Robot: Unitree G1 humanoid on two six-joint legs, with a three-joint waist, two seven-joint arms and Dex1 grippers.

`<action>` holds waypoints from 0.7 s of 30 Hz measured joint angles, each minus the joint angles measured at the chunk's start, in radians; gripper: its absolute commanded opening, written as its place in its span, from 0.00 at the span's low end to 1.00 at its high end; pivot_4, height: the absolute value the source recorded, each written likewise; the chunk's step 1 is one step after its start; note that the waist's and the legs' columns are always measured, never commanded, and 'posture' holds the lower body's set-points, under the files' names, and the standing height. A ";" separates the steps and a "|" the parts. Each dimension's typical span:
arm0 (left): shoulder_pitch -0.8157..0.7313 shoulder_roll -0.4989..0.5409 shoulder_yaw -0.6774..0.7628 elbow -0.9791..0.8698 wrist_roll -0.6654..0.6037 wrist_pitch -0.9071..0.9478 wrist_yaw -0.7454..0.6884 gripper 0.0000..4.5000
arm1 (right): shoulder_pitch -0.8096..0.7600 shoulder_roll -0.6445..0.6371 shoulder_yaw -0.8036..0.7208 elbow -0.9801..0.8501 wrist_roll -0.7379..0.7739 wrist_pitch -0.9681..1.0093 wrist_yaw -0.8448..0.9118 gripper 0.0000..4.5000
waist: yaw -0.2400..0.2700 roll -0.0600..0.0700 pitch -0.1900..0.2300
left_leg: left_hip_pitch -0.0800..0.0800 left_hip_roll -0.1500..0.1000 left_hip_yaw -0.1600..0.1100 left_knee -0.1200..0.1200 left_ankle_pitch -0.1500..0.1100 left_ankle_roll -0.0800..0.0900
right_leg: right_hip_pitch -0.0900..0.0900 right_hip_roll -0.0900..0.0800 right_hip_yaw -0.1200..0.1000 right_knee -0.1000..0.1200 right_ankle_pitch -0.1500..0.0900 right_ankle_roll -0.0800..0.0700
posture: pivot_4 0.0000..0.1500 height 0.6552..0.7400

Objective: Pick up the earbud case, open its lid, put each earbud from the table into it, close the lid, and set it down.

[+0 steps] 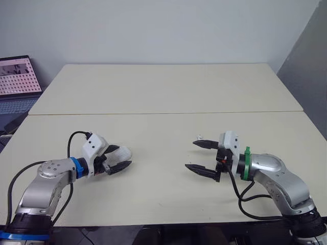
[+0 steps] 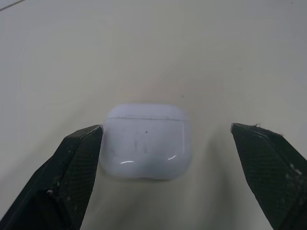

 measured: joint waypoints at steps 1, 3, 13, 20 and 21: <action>-0.002 0.000 0.000 0.014 0.005 -0.007 0.002 1.00 | 0.000 0.000 0.000 -0.003 0.005 0.008 -0.003 1.00 | 0.000 0.000 0.000 | 0.000 0.000 0.000 0.000 0.000 0.000 | 0.000 0.000 0.000 0.000 0.000 0.000 | 1.00 1.00; -0.001 -0.001 0.000 0.024 0.012 -0.019 0.003 1.00 | 0.000 0.000 0.000 -0.011 0.010 0.018 -0.006 1.00 | 0.000 0.000 0.000 | 0.000 0.000 0.000 0.000 0.000 0.000 | 0.000 0.000 0.000 0.000 0.000 0.000 | 1.00 1.00; -0.017 -0.044 -0.012 0.101 0.057 -0.105 0.003 0.67 | 0.000 -0.011 -0.009 -0.055 0.041 0.075 -0.045 1.00 | 0.001 0.000 0.000 | 0.000 0.000 -0.001 0.001 0.000 0.000 | 0.000 0.000 0.000 0.000 0.000 0.000 | 1.00 1.00; -0.034 -0.068 -0.017 0.107 0.057 -0.119 -0.011 0.34 | -0.004 -0.007 -0.037 -0.071 0.073 0.119 -0.081 1.00 | 0.001 0.000 0.000 | 0.000 0.000 -0.001 0.001 0.000 0.000 | 0.000 0.000 0.000 0.000 0.000 0.000 | 1.00 1.00; -0.053 -0.084 -0.024 0.106 0.057 -0.116 -0.008 0.27 | -0.012 0.000 -0.039 -0.071 0.079 0.132 -0.091 1.00 | 0.002 0.000 0.000 | 0.000 0.000 -0.001 0.001 0.000 0.000 | 0.000 0.000 0.000 0.000 0.000 0.000 | 1.00 1.00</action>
